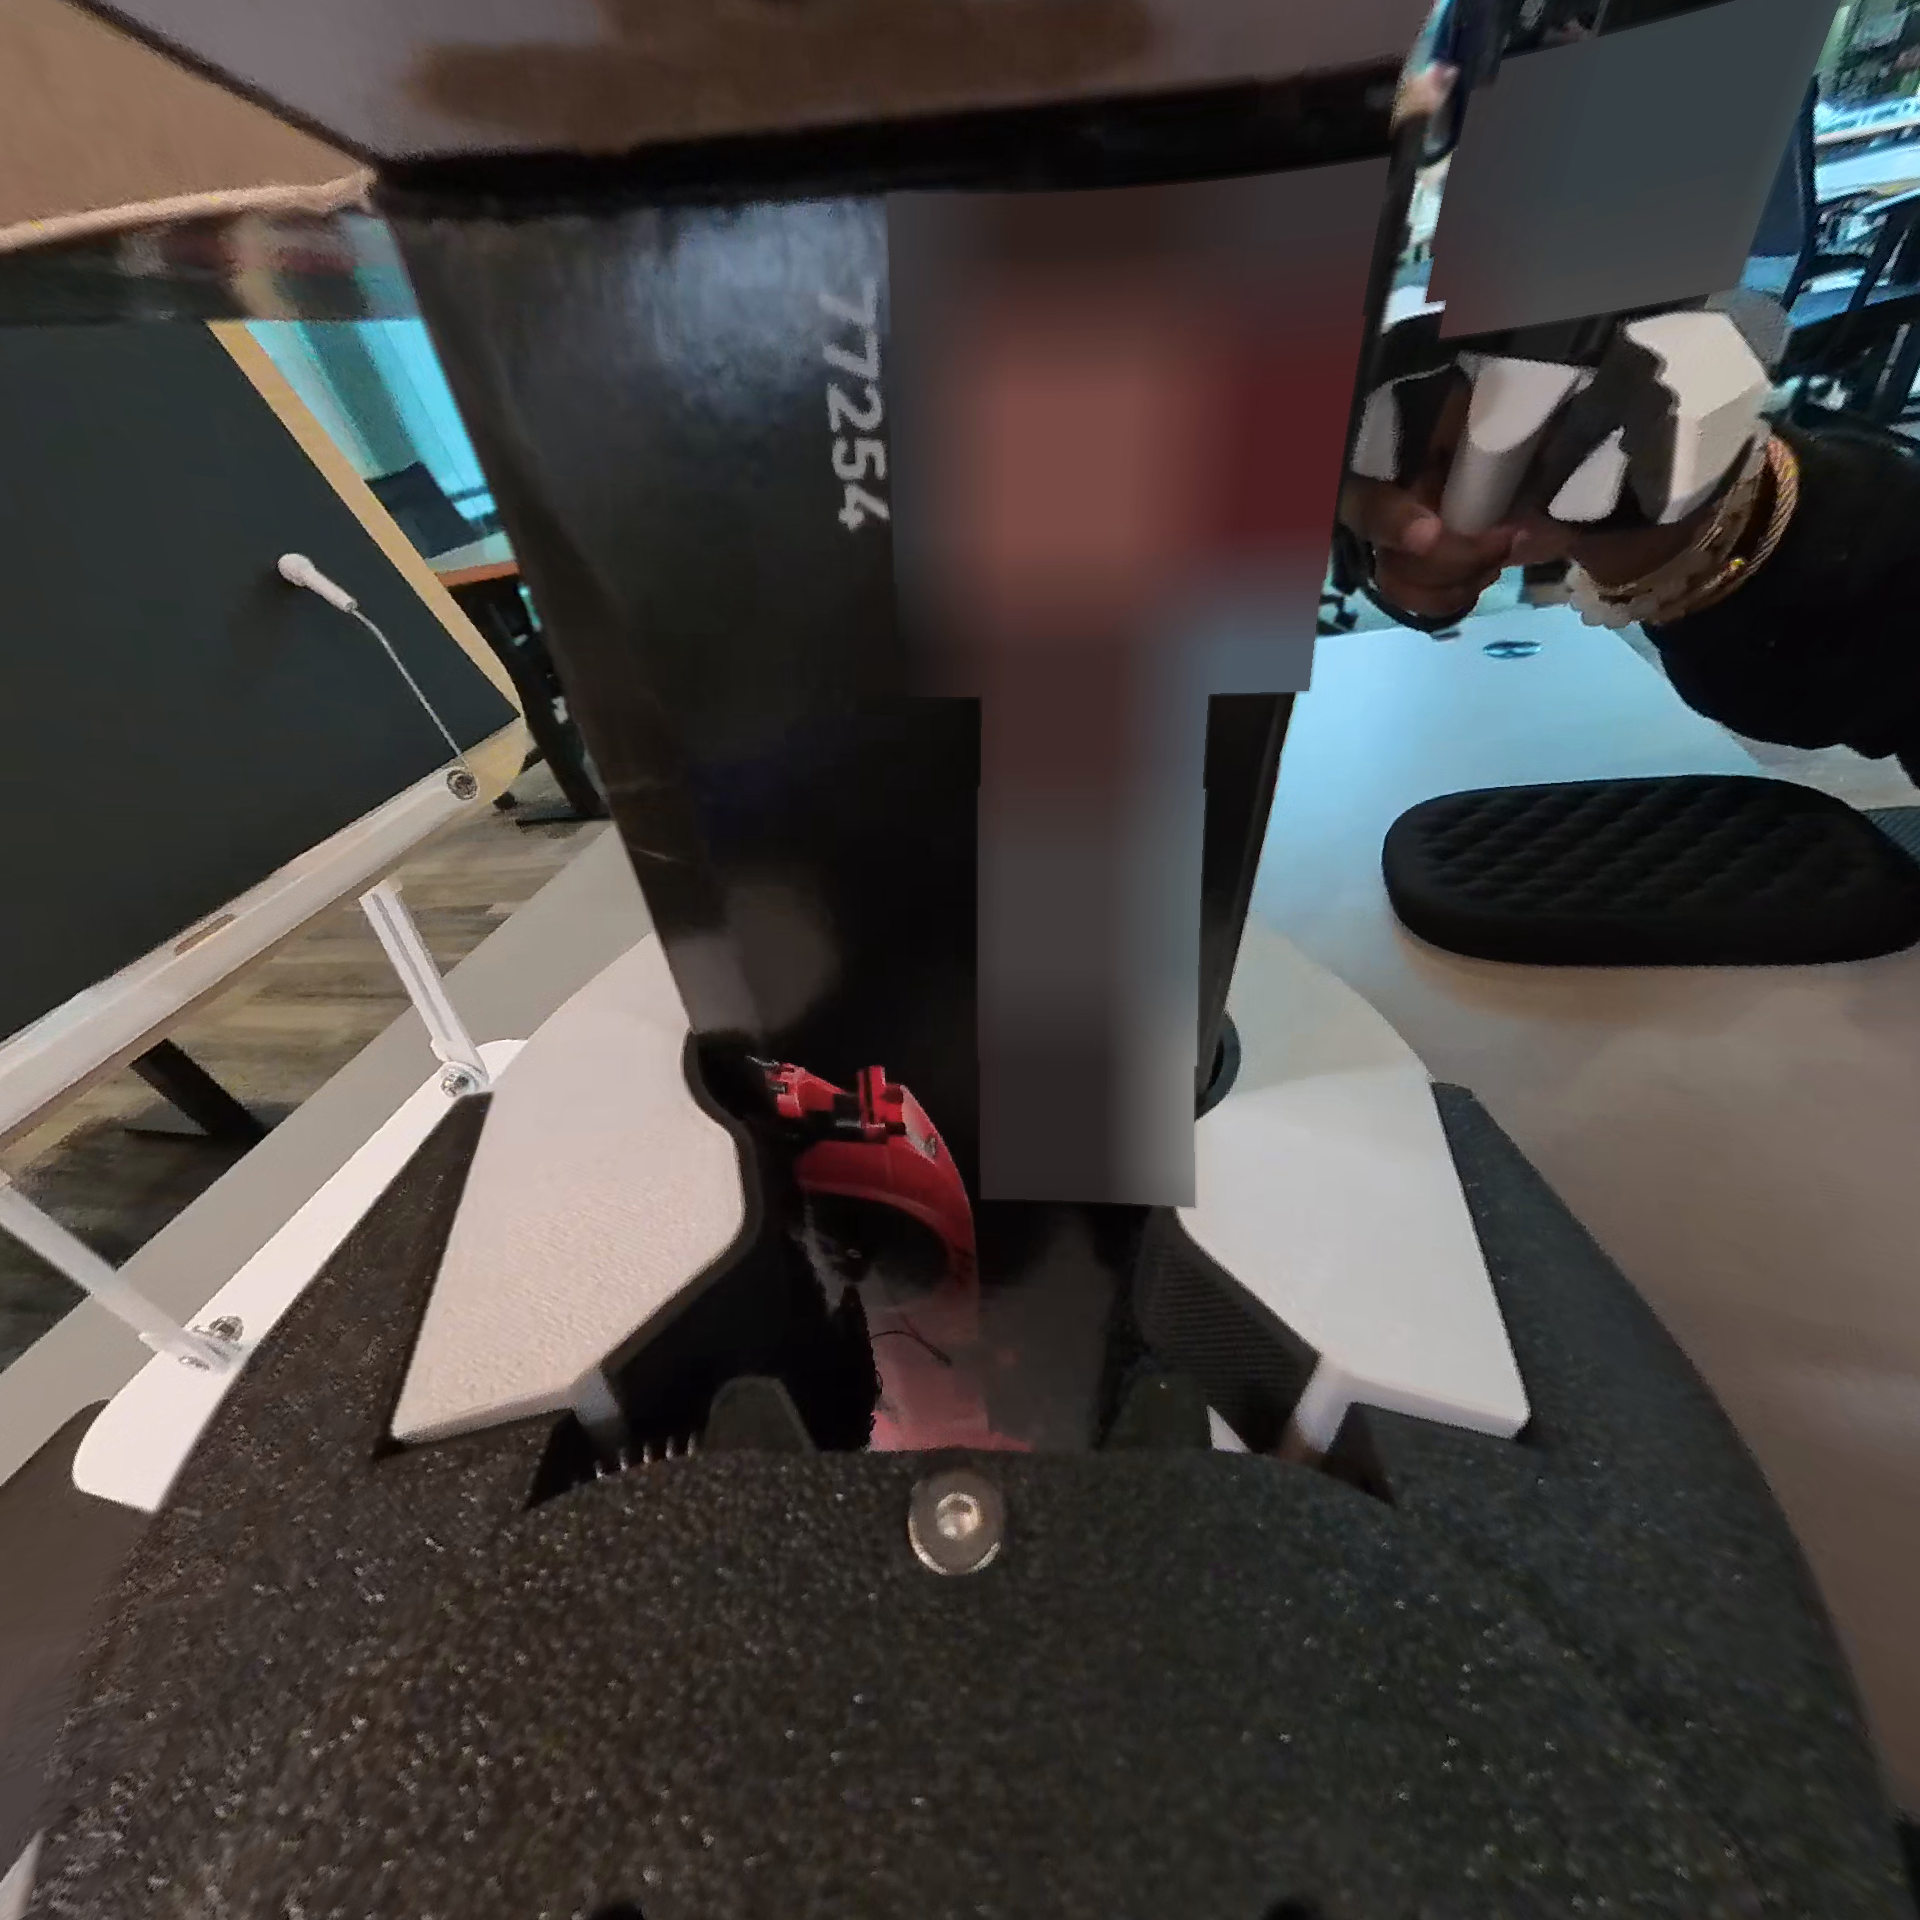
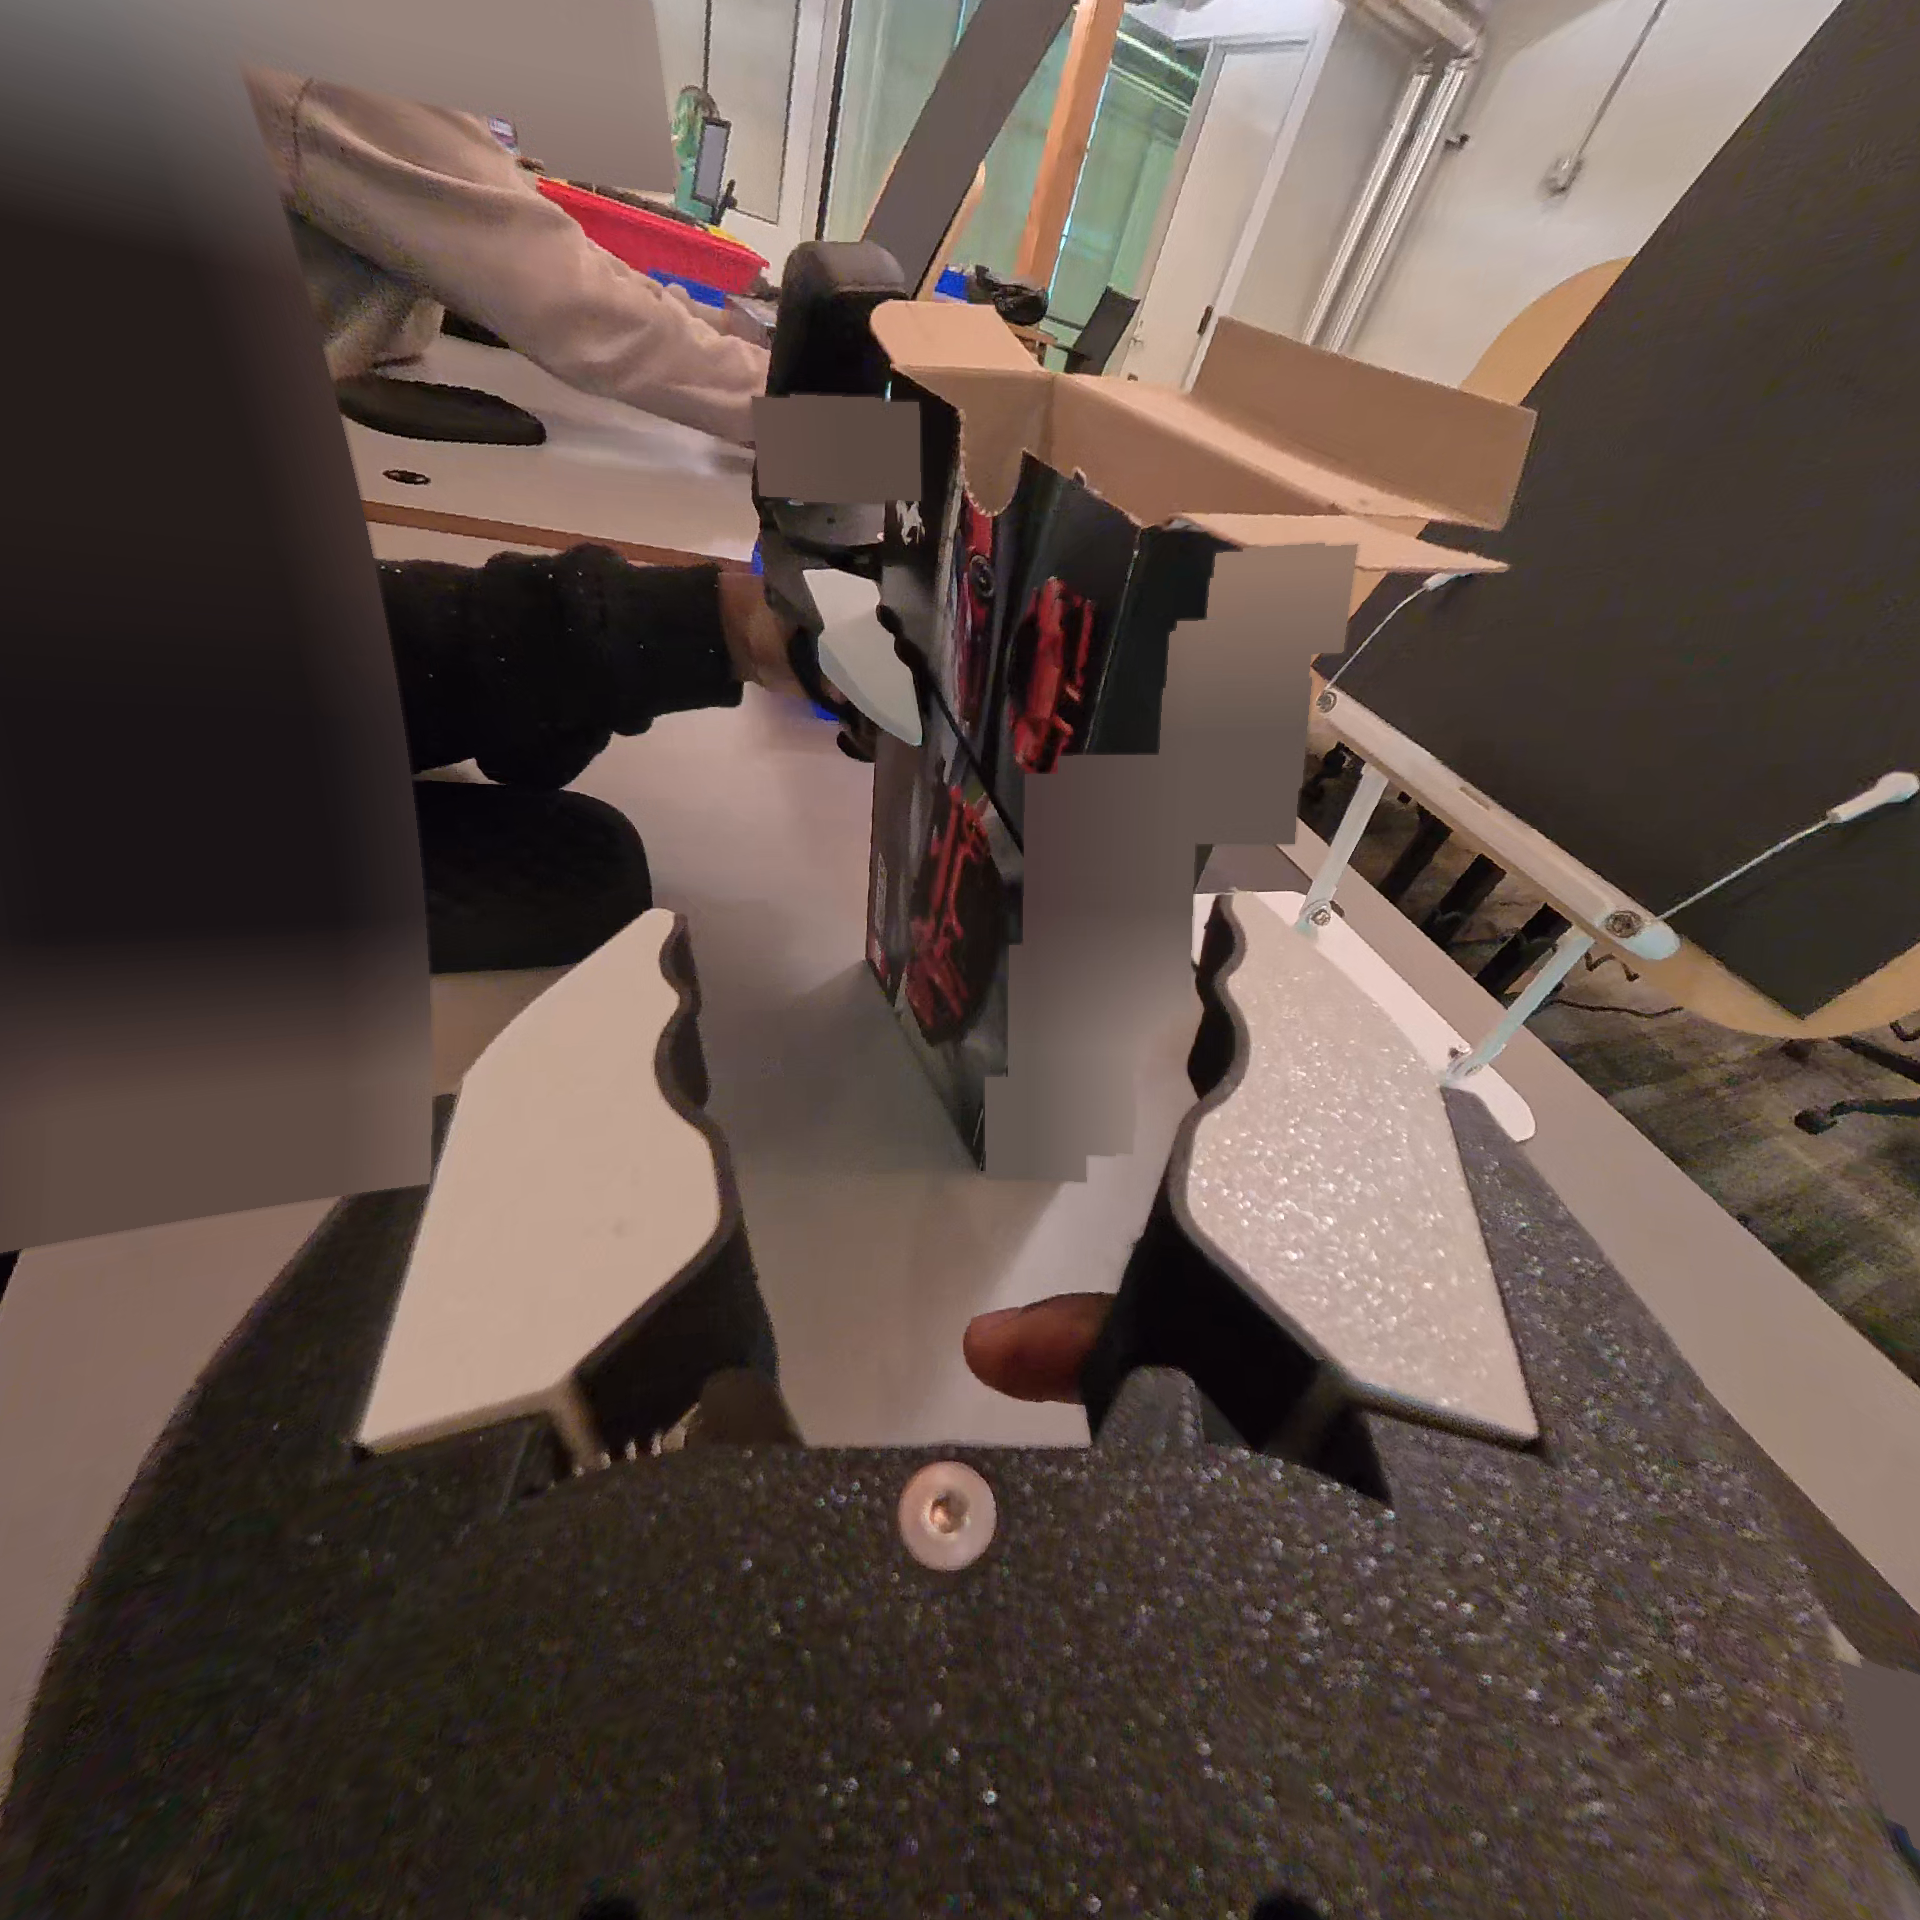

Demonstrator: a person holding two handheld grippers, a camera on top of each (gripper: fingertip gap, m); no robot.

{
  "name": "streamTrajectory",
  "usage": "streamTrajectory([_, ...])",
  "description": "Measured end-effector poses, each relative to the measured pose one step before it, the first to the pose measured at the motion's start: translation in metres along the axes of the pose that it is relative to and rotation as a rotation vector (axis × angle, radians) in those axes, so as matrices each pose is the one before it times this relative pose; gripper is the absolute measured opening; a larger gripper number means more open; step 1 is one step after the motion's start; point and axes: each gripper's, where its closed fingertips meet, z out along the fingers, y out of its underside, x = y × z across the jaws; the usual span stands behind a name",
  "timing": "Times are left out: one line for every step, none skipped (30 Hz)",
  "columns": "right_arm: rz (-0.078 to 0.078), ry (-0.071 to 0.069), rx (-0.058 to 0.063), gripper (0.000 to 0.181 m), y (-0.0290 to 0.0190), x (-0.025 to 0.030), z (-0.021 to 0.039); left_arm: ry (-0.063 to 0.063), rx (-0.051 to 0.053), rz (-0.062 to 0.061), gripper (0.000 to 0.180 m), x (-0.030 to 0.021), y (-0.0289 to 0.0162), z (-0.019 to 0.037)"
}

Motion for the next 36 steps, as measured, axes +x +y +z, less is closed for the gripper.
streamTrajectory([-0.0044, -0.0005, -0.0008, 0.091, -0.00243, -0.00003, 0.00034, 0.0029, 0.0077, 0.0045, 0.086, 0.00086, -0.00061, -0.00026])
streamTrajectory([-0.0055, 0.0022, 0.0008, 0.091, -0.00348, 0.0005, -0.00014, 0.0027, 0.0076, 0.0092, 0.086, 0.00167, -0.00064, -0.0004])
streamTrajectory([-0.0095, 0.0034, 0.0022, 0.087, -0.00408, 0.00156, -0.00036, 0.0007, 0.0059, 0.0152, 0.086, 0.0016, -0.00056, 0.00042])
streamTrajectory([-0.0124, 0.0047, 0.0031, 0.08, -0.0036, 0.00404, 0.00225, -0.0039, 0.0053, 0.0156, 0.086, 0.00253, -0.00074, -0.00059])
streamTrajectory([-0.0148, 0.001, 0.0021, 0.073, -0.00624, 0.00044, -0.00128, -0.0078, 0.0029, 0.0198, 0.086, 0.00305, -0.00077, -0.00056])
streamTrajectory([-0.02, -0.0087, 0.0047, 0.067, -0.00768, -0.00145, -0.00196, -0.0118, -0.0023, 0.0259, 0.086, 0.00374, -0.00083, -0.00034])
streamTrajectory([-0.0213, -0.0147, 0.0048, 0.063, -0.00862, -0.00278, -0.00207, -0.0149, -0.0081, 0.0313, 0.086, 0.00445, -0.00058, -0.00044])
streamTrajectory([-0.0181, -0.0158, -0.0013, 0.061, -0.00815, -0.0038, -0.00174, -0.0175, -0.0128, 0.037, 0.086, 0.00722, -0.00058, -0.00063])
streamTrajectory([-0.0177, -0.0212, -0.0107, 0.059, -0.00699, -0.00433, -0.00047, -0.0159, -0.0139, 0.0452, 0.086, 0.00672, -0.00083, -0.00059])
streamTrajectory([-0.0171, -0.0271, -0.0188, 0.056, -0.00609, -0.00511, -0.00017, -0.0127, -0.0124, 0.0507, 0.086, 0.0084, -0.00105, -0.00086])
streamTrajectory([-0.0179, -0.0273, -0.028, 0.051, -0.00657, -0.00376, 0.00258, -0.0126, -0.0089, 0.0477, 0.086, 0.00722, -0.00152, -0.00084])
streamTrajectory([-0.02, -0.0208, -0.035, 0.046, -0.0032, -0.00452, 0.00242, -0.0136, -0.0086, 0.0398, 0.086, 0.00655, -0.00194, -0.00036])
streamTrajectory([-0.02, -0.0247, -0.0415, 0.043, -0.00164, -0.00519, 0.00365, -0.0144, -0.0112, 0.0294, 0.086, 0.00659, -0.00181, 0.0004])
streamTrajectory([-0.0144, -0.0238, -0.0474, 0.041, -0.0014, -0.00454, 0.00509, -0.0129, -0.0122, 0.026, 0.086, 0.00446, -0.00231, 0.00086])
streamTrajectory([-0.0081, -0.0169, -0.0548, 0.038, 0.00081, -0.00352, 0.00592, -0.008, -0.0096, 0.028, 0.086, 0.00445, -0.00274, 0.00147])
streamTrajectory([-0.0115, -0.0153, -0.0633, 0.036, 0.00157, -0.00371, 0.00677, -0.0028, -0.009, 0.03, 0.086, 0.00456, -0.00307, 0.00173])
streamTrajectory([-0.0197, -0.0107, -0.0683, 0.033, 0.00309, -0.00324, 0.00707, 0.0013, -0.0085, 0.0291, 0.086, 0.00484, -0.0033, 0.00267])
streamTrajectory([-0.0264, 0.0041, -0.0735, 0.031, 0.00459, -0.00091, 0.00656, 0.0036, -0.0109, 0.0284, 0.086, 0.00369, -0.00296, 0.00255])
streamTrajectory([-0.0318, 0.0067, -0.0737, 0.03, 0.00392, -0.00139, 0.00629, 0.0045, -0.0107, 0.0251, 0.086, 0.00324, -0.00229, 0.00254])
streamTrajectory([-0.0284, -0.0048, -0.0649, 0.029, 0.00354, -0.00298, 0.00513, 0.0035, -0.0096, 0.0183, 0.086, 0.00231, -0.00215, 0.00261])
streamTrajectory([-0.0187, -0.0154, -0.0502, 0.028, 0.00198, -0.00451, 0.00409, 0.0027, -0.0092, 0.0096, 0.086, 0.00105, -0.00137, 0.00225])
streamTrajectory([-0.0143, -0.0175, -0.0366, 0.029, 0.00132, -0.00468, 0.00333, 0.0042, -0.008, 0.0087, 0.086, 0.00017, -0.00045, 0.00234])
streamTrajectory([-0.0142, -0.0022, -0.0336, 0.029, 0.00049, -0.00286, 0.002, 0.0042, -0.007, 0.0061, 0.086, 0.0002, -0.00082, 0.0012])
streamTrajectory([-0.0155, 0.0283, -0.0376, 0.028, 0.00224, 0.00245, 0.00165, 0.0044, -0.0042, 0.0071, 0.086, 0.00048, -0.00107, 0.00118])
streamTrajectory([-0.0209, 0.021, -0.0363, 0.025, 0.00305, 0.00213, 0.0014, 0.0018, -0.0064, 0.0033, 0.086, 0.00004, -0.00085, 0.00095])
streamTrajectory([-0.0141, 0.0033, -0.0203, 0.025, 0.00114, -0.00106, 0.00168, 0.0015, -0.0053, -0.0013, 0.086, -0.00031, -0.00068, 0.00126])
streamTrajectory([-0.0061, -0.0026, -0.0124, 0.024, 0.00044, -0.00094, 0.00162, 0.0029, -0.0025, 0.0044, 0.086, 0.0, -0.00093, 0.00111])
streamTrajectory([-0.0071, 0.0006, -0.0118, 0.022, 0.00075, -0.00047, 0.00116, 0.0021, -0.0047, 0.0039, 0.086, 0.00026, -0.00075, 0.00105])
streamTrajectory([-0.0099, 0.0045, -0.0125, 0.021, 0.00112, 0.00021, 0.00065, 0.0015, -0.0074, 0.0037, 0.086, 0.00056, -0.00108, 0.00133])
streamTrajectory([-0.007, 0.0102, -0.0133, 0.02, 0.00115, 0.00024, 0.00089, 0.0002, -0.0074, -0.0006, 0.086, -0.00009, -0.00076, 0.00098])
streamTrajectory([-0.0045, 0.0066, -0.0103, 0.019, 0.00129, 0.00085, 0.00089, -0.0009, -0.006, -0.0032, 0.086, -0.00059, 0.00002, 0.00077])
streamTrajectory([-0.0067, 0.0045, -0.007, 0.019, 0.00081, 0.00008, 0.00091, 0.0008, -0.003, -0.0016, 0.086, -0.00076, -0.00067, 0.00104])
streamTrajectory([-0.0069, 0.0059, -0.0064, 0.018, 0.00084, 0.00083, 0.00067, 0.0012, -0.0041, -0.0006, 0.086, -0.00033, 0.00041, 0.00005])
streamTrajectory([-0.0039, 0.0046, -0.0063, 0.018, 0.00065, 0.00045, 0.00034, 0.0007, -0.0046, -0.0013, 0.086, -0.00026, 0.00012, 0.00042])
streamTrajectory([-0.0056, 0.001, -0.0067, 0.018, 0.00062, 0.00028, 0.00008, 0.0014, -0.0025, -0.0006, 0.086, -0.00007, 0.00002, 0.00047])
streamTrajectory([-0.0072, 0.0044, -0.0047, 0.017, 0.00061, 0.0007, 0.00028, 0.0011, -0.0001, 0.0005, 0.086, 0.0001, -0.00024, 0.00043])
